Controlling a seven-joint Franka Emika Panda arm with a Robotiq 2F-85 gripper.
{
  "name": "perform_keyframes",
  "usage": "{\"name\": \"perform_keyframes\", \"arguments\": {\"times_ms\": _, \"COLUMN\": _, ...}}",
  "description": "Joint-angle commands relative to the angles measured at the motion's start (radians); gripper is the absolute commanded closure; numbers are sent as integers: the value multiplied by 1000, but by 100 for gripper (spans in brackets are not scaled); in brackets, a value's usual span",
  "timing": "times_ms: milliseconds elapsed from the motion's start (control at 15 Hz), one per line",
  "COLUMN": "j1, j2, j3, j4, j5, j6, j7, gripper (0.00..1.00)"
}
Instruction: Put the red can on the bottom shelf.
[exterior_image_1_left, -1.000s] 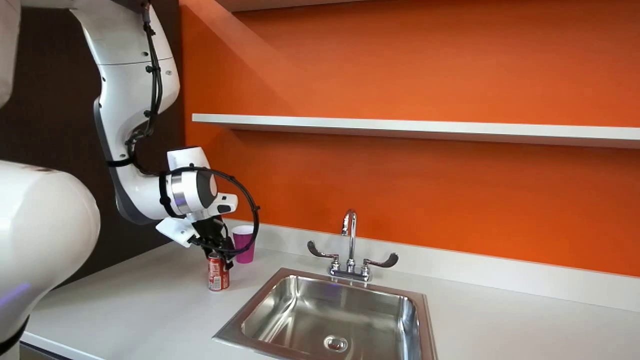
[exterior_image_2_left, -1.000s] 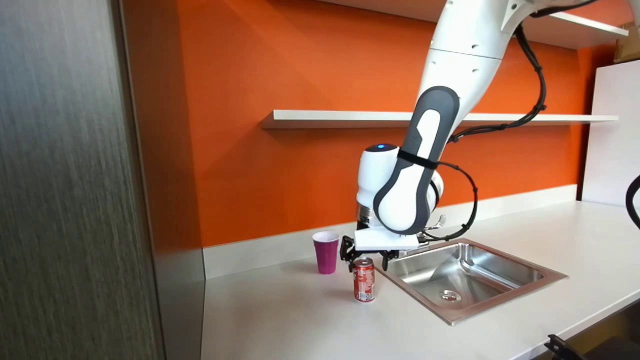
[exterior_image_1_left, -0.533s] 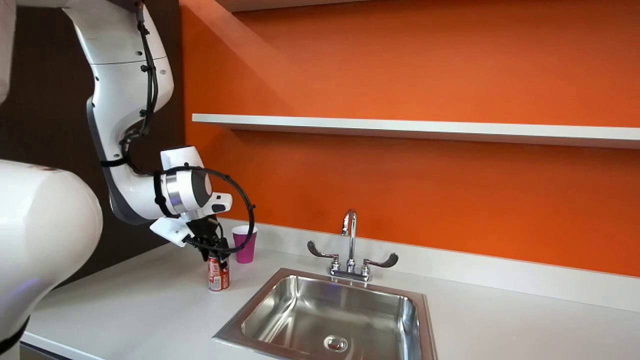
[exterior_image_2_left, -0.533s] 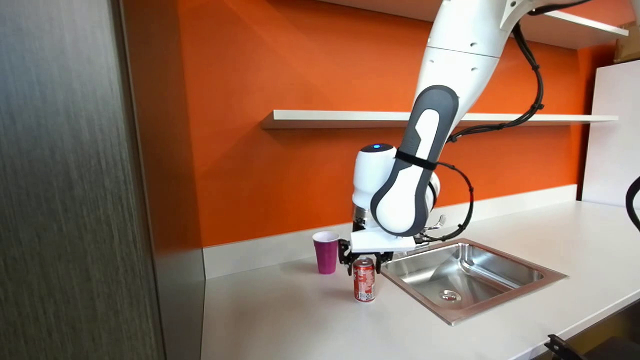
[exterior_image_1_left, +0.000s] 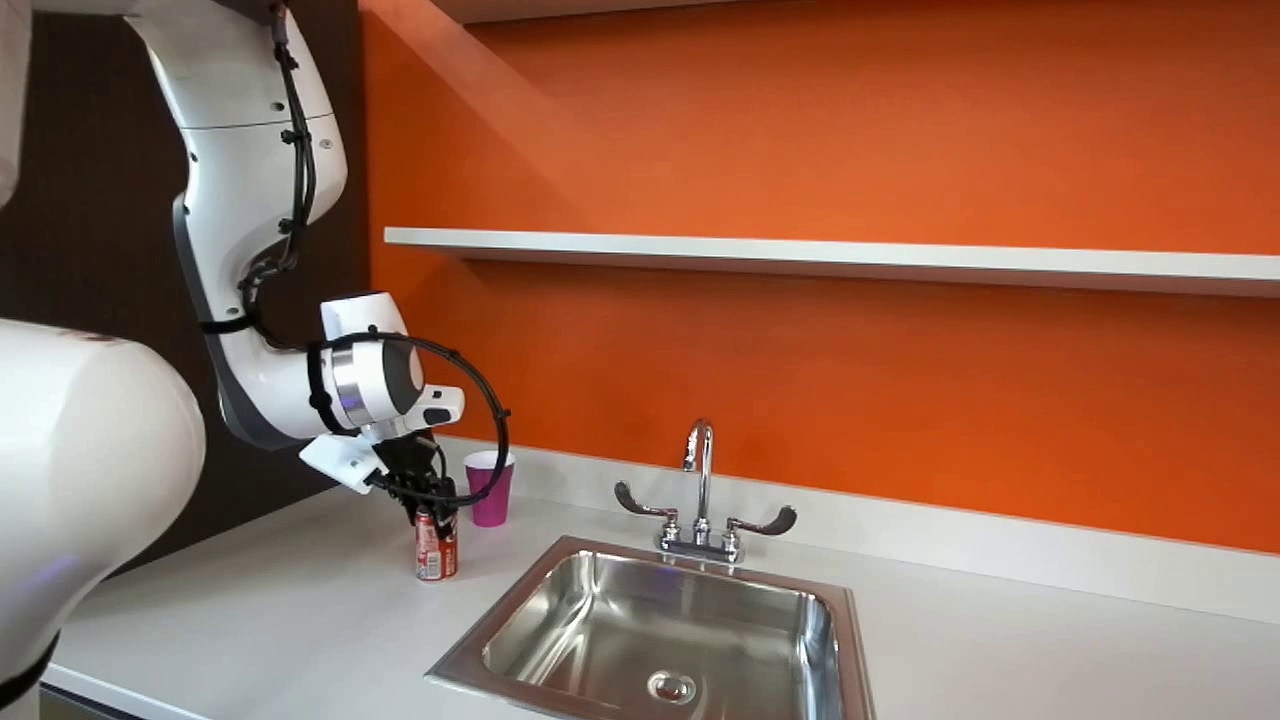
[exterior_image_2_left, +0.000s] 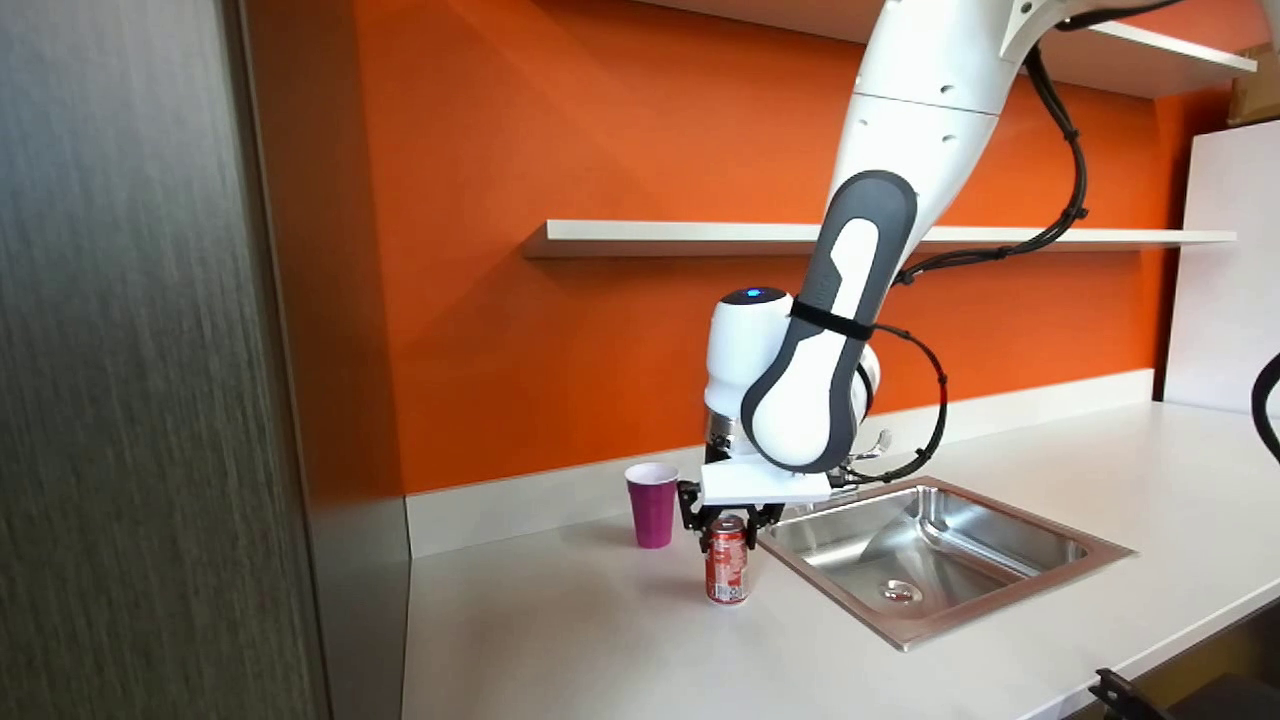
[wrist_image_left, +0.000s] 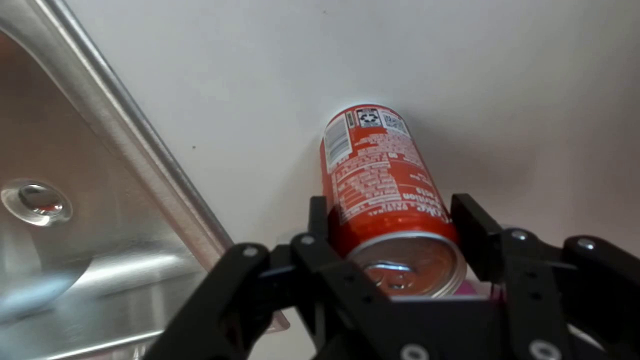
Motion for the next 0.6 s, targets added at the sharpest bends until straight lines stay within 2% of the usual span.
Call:
{"name": "perform_keyframes", "arguments": {"times_ms": 0, "j1": 6, "j2": -11, "j3": -5, "j4": 8, "j5": 0, "j6": -28, "j7": 7, "gripper": 62}}
{"name": "perform_keyframes", "arguments": {"times_ms": 333, "j1": 62, "j2": -100, "j3": -63, "j4": -13, "j5": -47, "j6": -94, "j7": 31, "gripper": 62}}
{"name": "perform_keyframes", "arguments": {"times_ms": 533, "j1": 93, "j2": -175, "j3": -81, "j4": -23, "j5": -62, "j6": -172, "j7": 27, "gripper": 62}}
